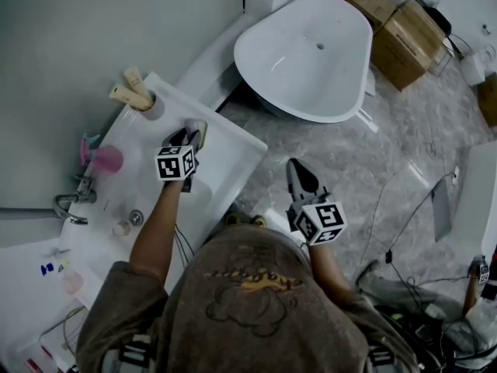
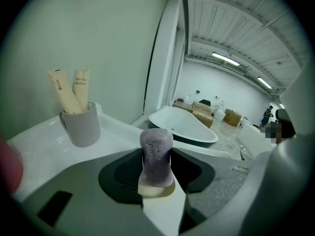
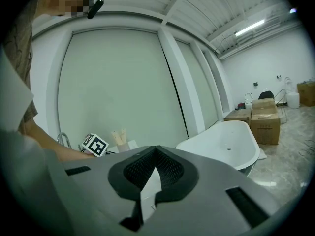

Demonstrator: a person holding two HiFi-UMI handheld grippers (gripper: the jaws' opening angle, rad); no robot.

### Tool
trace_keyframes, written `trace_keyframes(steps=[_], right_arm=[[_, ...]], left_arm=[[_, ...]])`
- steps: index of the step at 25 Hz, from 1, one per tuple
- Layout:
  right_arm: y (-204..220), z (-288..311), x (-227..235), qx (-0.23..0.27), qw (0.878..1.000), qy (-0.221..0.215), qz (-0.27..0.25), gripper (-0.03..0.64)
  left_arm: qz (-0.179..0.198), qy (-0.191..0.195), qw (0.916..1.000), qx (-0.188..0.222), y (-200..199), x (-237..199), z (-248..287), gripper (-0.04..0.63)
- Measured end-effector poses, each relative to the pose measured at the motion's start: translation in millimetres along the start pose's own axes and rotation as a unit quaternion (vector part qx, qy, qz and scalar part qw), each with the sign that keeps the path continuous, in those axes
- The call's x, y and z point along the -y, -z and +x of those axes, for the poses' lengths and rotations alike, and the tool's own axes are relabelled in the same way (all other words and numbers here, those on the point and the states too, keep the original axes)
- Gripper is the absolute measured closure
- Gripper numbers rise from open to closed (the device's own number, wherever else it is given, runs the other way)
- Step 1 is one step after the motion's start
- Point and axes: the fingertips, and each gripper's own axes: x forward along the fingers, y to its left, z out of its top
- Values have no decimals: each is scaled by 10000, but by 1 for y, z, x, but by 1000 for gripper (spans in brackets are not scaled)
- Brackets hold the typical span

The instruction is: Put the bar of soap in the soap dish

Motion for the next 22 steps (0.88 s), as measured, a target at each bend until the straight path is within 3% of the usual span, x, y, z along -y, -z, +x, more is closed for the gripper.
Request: trace_keyframes(steps=[6, 11, 22], right_arm=[[-3, 9, -1, 179, 9994, -90, 288, 615], [-2, 9, 7, 33, 9999, 61, 80, 615], [3, 1, 22, 145, 9993, 100, 329, 615]], left_arm=[[102, -104, 9994, -303, 11, -7, 14, 417], [141, -212, 9986, -473, 12, -9, 28, 419], [535, -401, 9928, -992, 13, -3, 42, 419]])
